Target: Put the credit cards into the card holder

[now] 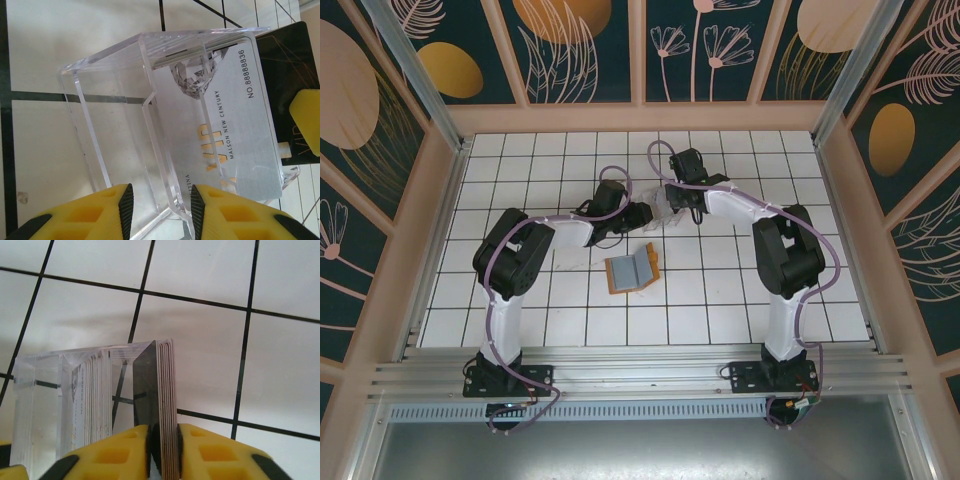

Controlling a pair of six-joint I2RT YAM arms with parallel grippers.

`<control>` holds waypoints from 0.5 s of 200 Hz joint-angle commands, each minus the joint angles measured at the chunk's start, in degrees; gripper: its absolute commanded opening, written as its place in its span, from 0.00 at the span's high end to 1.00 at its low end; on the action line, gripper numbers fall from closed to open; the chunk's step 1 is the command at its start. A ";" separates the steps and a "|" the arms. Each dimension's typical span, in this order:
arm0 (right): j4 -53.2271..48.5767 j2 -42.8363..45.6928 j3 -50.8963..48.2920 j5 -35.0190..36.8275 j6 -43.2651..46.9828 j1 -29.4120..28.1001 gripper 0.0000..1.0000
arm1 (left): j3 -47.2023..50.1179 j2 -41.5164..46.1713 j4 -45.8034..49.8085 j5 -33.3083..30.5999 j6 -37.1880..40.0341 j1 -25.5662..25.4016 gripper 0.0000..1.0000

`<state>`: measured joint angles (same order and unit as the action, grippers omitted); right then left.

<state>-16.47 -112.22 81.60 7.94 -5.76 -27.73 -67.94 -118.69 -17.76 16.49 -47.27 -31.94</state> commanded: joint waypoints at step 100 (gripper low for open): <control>-0.76 1.93 0.58 1.25 0.23 0.78 0.69 | -0.61 -1.99 2.47 0.64 -0.48 -0.14 0.62</control>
<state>-16.53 -111.79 81.60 7.64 -5.87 -27.33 -68.27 -118.96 -17.78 16.69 -47.27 -31.94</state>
